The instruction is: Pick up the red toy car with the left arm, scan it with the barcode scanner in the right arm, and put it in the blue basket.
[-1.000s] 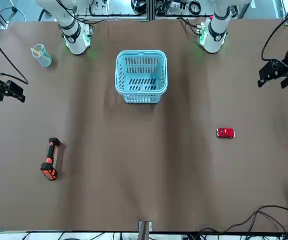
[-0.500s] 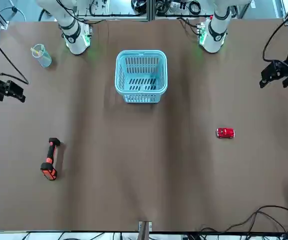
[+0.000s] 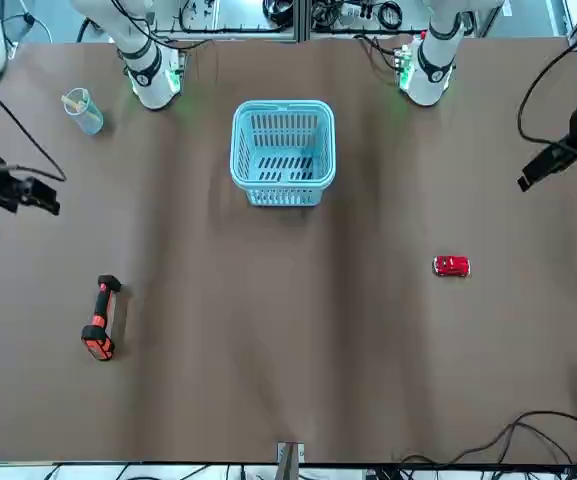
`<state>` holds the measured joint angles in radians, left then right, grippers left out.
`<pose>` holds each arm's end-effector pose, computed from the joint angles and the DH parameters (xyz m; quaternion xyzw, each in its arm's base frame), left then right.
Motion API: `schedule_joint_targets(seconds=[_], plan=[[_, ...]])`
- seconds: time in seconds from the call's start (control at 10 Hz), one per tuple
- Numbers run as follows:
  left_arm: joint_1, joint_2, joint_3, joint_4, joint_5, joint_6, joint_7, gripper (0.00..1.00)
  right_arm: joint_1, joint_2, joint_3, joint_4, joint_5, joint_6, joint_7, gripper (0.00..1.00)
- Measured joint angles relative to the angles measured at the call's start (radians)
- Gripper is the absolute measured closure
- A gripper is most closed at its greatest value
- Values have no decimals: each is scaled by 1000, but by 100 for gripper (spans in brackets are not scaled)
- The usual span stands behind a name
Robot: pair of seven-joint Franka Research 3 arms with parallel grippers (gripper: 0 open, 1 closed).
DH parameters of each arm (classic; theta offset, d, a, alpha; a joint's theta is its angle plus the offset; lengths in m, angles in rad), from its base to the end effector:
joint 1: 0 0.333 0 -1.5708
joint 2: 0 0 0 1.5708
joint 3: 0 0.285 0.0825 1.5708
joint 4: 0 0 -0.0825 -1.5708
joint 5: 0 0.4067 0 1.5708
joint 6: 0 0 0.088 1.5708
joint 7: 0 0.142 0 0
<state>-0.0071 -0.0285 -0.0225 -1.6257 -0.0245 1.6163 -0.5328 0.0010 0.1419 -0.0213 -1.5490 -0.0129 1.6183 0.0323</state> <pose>0.5734 -0.0205 0.5517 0.9683 0.2494 0.0059 0.0141 0.6129 -0.0136 0.4887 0.9990 -0.0257 -0.0362 0.0082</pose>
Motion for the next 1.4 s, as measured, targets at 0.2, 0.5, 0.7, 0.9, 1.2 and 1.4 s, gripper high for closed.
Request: schedule_joint_targets(seconds=[0.2,0.5,0.7,0.9,1.2,1.4], plan=[[0,6,0,-79,0,85,-220,0,7,94,1,-12,32,92,0,1],[15,31,2,-270,0,272,-415,0,3,233,-2,-14,47,242,-1,3],[28,79,4,-354,0,375,-503,0,-5,291,-4,-14,47,309,-9,3],[66,119,5,-432,0,480,-555,0,-28,340,-8,-14,46,361,-41,5],[77,202,16,-513,-2,625,-696,0,-60,415,-11,-14,46,457,-84,5],[73,280,14,-518,-2,704,-776,0,-60,468,-10,-18,42,520,-85,5]])
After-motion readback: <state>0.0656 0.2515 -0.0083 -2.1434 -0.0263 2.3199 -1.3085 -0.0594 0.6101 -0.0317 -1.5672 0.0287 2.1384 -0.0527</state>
